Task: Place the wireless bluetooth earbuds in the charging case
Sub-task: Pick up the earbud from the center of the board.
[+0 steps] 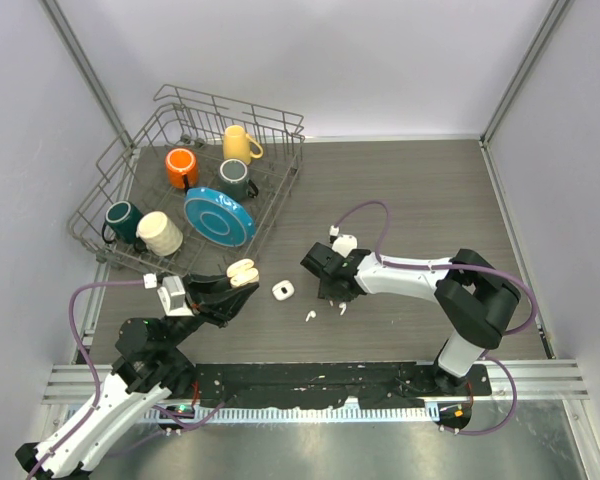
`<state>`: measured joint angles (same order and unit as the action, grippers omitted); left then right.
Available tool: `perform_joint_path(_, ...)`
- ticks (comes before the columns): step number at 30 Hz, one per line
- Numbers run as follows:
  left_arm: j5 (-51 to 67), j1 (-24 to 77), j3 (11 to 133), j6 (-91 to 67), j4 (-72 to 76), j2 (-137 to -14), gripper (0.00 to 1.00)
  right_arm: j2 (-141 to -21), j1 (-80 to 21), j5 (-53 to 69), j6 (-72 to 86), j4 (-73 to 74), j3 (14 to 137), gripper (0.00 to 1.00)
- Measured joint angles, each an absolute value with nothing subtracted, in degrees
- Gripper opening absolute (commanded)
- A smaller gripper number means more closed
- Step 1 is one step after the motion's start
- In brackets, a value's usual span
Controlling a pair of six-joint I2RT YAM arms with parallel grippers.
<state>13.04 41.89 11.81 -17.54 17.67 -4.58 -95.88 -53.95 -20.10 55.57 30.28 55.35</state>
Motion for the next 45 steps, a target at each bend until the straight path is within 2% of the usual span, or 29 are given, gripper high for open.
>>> perform_joint_path(10, 13.0, 41.9, 11.7, -17.6, 17.8, -4.6, 0.0, -95.9, -54.0, -20.5, 55.6, 30.5, 55.3, 0.34)
perform_joint_path(11, 13.0, 41.9, 11.7, -17.6, 17.8, -4.6, 0.0, -95.9, -54.1, -20.5, 55.6, 30.5, 55.3, 0.29)
perform_joint_path(15, 13.0, 41.9, 11.7, -17.6, 17.9, -4.6, 0.0, -95.9, -54.1, -20.8, 55.7, 30.6, 55.2, 0.26)
perform_joint_path(19, 13.0, 41.9, 11.7, -17.6, 18.2, -4.6, 0.0, -95.9, -54.1, -21.0, 55.7, 30.6, 55.2, 0.17)
perform_joint_path(24, 13.0, 41.9, 11.7, -17.7, 18.3, -4.6, 0.0, -95.4, -54.2, -21.6, 55.9, 30.0, 54.5, 0.01)
perform_joint_path(31, 13.0, 41.9, 11.7, -17.8, 18.3, -4.6, 0.0, -88.6, -55.5, -24.3, 55.8, 29.5, 51.0, 0.01)
perform_joint_path(36, 13.0, 41.9, 11.7, -17.8, 18.7, -4.8, 0.0, -76.7, -58.6, -29.0, 55.5, 24.5, 48.8, 0.01)
perform_joint_path(39, 13.0, 41.9, 11.7, -17.8, 18.9, -5.1, 0.0, -68.6, -62.8, -35.7, 54.5, 19.7, 46.6, 0.01)
perform_joint_path(45, 13.0, 41.9, 11.5, -17.9, 20.6, -6.3, 0.0, -61.8, -74.4, -48.3, 48.4, 9.1, 45.7, 0.01)
